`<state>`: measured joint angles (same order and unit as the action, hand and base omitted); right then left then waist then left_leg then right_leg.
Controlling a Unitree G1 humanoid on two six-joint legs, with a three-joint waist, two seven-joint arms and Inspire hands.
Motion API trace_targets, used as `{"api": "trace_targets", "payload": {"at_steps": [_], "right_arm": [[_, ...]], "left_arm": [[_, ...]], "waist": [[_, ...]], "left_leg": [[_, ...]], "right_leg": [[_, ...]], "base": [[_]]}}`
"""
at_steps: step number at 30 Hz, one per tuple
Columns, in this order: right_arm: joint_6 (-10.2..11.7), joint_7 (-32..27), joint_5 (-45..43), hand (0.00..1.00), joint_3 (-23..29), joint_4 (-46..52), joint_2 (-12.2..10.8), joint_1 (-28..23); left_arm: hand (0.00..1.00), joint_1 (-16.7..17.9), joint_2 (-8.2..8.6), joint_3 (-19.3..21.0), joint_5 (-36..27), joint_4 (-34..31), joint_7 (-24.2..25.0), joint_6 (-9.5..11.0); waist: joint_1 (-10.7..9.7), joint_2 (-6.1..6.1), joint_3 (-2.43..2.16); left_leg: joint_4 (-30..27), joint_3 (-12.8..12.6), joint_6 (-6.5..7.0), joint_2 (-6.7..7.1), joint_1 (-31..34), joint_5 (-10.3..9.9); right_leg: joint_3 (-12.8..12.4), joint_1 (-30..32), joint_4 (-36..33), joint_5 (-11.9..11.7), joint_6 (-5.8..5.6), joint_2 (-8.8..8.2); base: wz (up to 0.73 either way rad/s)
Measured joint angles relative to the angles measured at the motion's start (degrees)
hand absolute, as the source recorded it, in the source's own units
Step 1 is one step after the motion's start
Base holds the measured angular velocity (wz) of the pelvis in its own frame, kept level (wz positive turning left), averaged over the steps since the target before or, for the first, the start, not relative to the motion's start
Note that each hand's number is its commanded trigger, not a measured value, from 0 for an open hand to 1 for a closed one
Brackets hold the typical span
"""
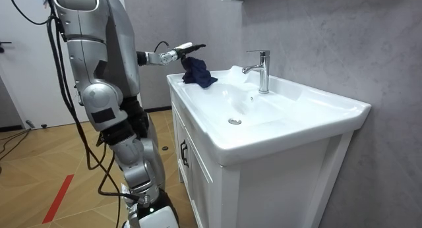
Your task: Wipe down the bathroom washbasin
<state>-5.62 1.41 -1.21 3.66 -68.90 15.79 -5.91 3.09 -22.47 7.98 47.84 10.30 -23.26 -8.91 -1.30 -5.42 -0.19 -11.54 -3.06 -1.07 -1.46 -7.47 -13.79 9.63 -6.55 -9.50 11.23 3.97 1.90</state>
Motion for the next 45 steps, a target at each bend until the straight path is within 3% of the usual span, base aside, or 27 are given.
{"api": "trace_targets", "payload": {"at_steps": [6, 12, 19, 24, 27, 30, 34, 40, 45], "right_arm": [[1.62, -0.01, 2.79, 0.00, -0.01, -0.21, -0.42, 0.11], [1.90, -0.01, 2.98, 0.00, -0.03, -0.21, -0.47, 0.09], [1.95, -0.09, 3.40, 0.00, -0.03, -0.34, -0.46, 0.12], [1.92, -0.36, 3.49, 0.00, 0.03, -0.05, -0.91, 0.11], [1.88, -0.42, 5.48, 0.00, 0.00, -0.44, -1.03, -0.07], [1.90, -0.45, 5.45, 0.00, -0.02, -0.51, -1.18, -0.38], [1.86, -0.45, 5.39, 0.00, -0.05, -1.09, -1.35, -0.92], [1.86, -0.48, 4.98, 0.00, 0.06, -3.21, -1.36, -1.22], [1.85, -1.35, 3.06, 0.00, 0.03, -2.71, -1.35, -2.40]], "left_arm": [[0.00, -0.17, 0.02, 0.42, -2.85, -2.12, -1.54, 2.96], [0.00, -0.28, 0.01, 1.48, -9.13, -6.94, -3.41, 3.75], [0.00, -0.41, 0.00, 4.11, -16.20, -8.25, -4.12, 4.62], [0.00, -0.48, 0.02, 5.98, -29.07, -8.27, -6.37, 5.12], [0.00, -0.46, 0.23, 8.31, -38.89, -9.92, -7.63, 5.32], [0.00, -0.46, 0.43, 11.38, -42.78, -10.79, -9.56, 6.68], [0.00, -0.46, 0.63, 13.61, -43.63, -10.95, -12.22, 7.38], [0.00, -0.42, 2.87, 18.15, -43.13, -11.96, -15.47, 8.04], [0.00, 4.01, 3.09, 21.37, -42.76, -15.99, -19.15, 9.39]], "waist": [[-0.35, 0.23, 0.13], [-0.21, 0.39, 0.08], [-0.25, 0.52, 0.18], [-0.20, 1.21, 0.50], [0.43, 1.54, 0.42], [1.47, 1.62, 0.27], [1.95, 1.61, 0.26], [3.53, 1.57, 0.10], [5.24, 0.78, -0.15]], "left_leg": [[0.11, 0.03, 0.00, 0.01, 0.03, 0.00], [0.15, 0.10, 0.00, 0.06, -0.09, 0.00], [0.17, 0.13, 0.00, 0.03, -0.21, 0.00], [0.21, 0.48, 0.00, 0.11, -0.15, 0.00], [0.20, 0.63, 0.00, 0.14, -0.09, 0.00], [0.19, 0.71, 0.00, 0.17, -0.22, 0.00], [0.20, 0.86, 0.00, 0.20, -0.17, 0.00], [0.18, 1.31, 0.00, 0.23, -0.32, 0.00], [0.17, 1.91, 0.00, 0.50, -0.09, 0.00]], "right_leg": [[0.12, 0.01, 0.15, 0.00, 0.00, -0.01], [0.33, -0.44, 0.72, 0.00, 0.00, -0.04], [0.57, -0.91, 0.74, 0.00, 0.00, -0.02], [0.61, -1.02, 0.74, 0.10, -0.10, -0.05], [0.48, -0.59, 0.72, 0.22, -0.16, -0.03], [0.21, -0.55, 0.55, 0.23, -0.17, -0.03], [0.50, -0.55, 0.51, 0.27, -0.16, -0.10], [0.71, -1.00, 0.80, 0.29, -0.15, -0.09], [1.60, -1.07, 0.85, 0.37, -0.29, -0.40]], "base": [[0.00], [0.00], [0.00], [0.04], [0.02], [-0.05], [0.03], [0.01], [0.07]]}}
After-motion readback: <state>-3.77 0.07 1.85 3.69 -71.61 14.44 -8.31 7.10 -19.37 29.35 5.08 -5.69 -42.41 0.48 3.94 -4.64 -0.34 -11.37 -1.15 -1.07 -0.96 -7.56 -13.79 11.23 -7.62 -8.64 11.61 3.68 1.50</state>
